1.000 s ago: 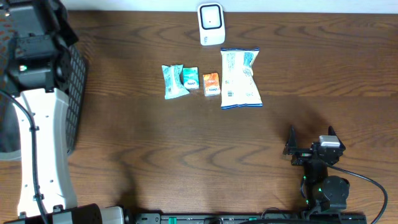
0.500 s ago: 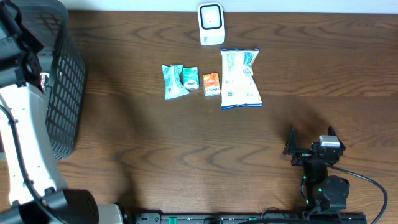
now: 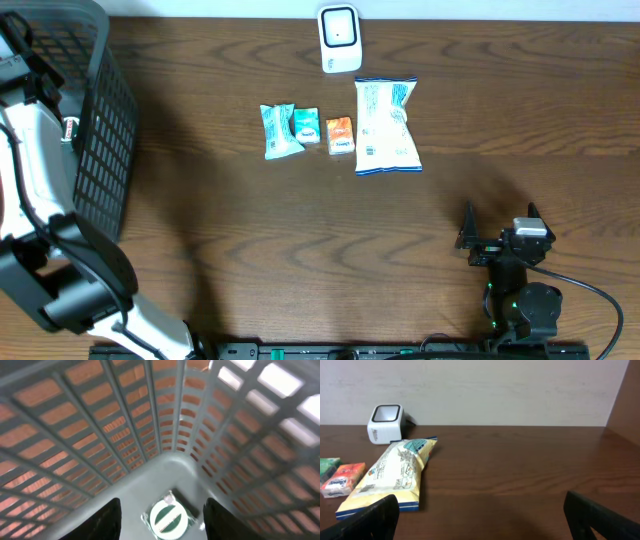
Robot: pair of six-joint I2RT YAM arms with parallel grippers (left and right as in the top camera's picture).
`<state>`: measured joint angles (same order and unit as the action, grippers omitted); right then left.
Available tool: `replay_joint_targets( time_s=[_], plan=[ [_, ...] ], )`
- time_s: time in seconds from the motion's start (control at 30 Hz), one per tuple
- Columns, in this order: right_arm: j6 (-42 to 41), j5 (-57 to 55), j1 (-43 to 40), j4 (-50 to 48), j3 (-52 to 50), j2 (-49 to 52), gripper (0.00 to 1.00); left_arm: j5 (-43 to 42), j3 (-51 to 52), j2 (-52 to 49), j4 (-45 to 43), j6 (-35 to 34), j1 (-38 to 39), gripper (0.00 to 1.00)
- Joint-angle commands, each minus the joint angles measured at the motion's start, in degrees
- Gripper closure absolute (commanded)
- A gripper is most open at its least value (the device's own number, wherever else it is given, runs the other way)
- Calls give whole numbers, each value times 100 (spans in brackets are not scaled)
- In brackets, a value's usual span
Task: Scan the item barcode
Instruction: 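Reach the left gripper into the basket and grasp the dark green ointment tin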
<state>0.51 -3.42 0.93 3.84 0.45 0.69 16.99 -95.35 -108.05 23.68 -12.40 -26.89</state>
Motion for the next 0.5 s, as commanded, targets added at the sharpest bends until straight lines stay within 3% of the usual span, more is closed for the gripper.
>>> replay_joint_targets(
  time_s=[0.0,0.13,0.23,0.33,0.47],
  plan=[
    [42,-9,-13,17,-15,-35,1,-107,-39,-295,-170,560,-144,49],
    [42,-9,-13,17,-15,-35,1,-822,-39,-654,-304,1451,-295,48],
    [42,-9,-13,17,-13,-35,1,-1104,-39,-883,-304,1585,-404,45],
    [42,-9,-13,17,-15,-35,1,-1102,-39,-1126,-302,1589,-551,17],
    [42,-9,-13,17,-13,-35,1,-1266,-39,-1316,-192,2085,-638,4]
  ],
)
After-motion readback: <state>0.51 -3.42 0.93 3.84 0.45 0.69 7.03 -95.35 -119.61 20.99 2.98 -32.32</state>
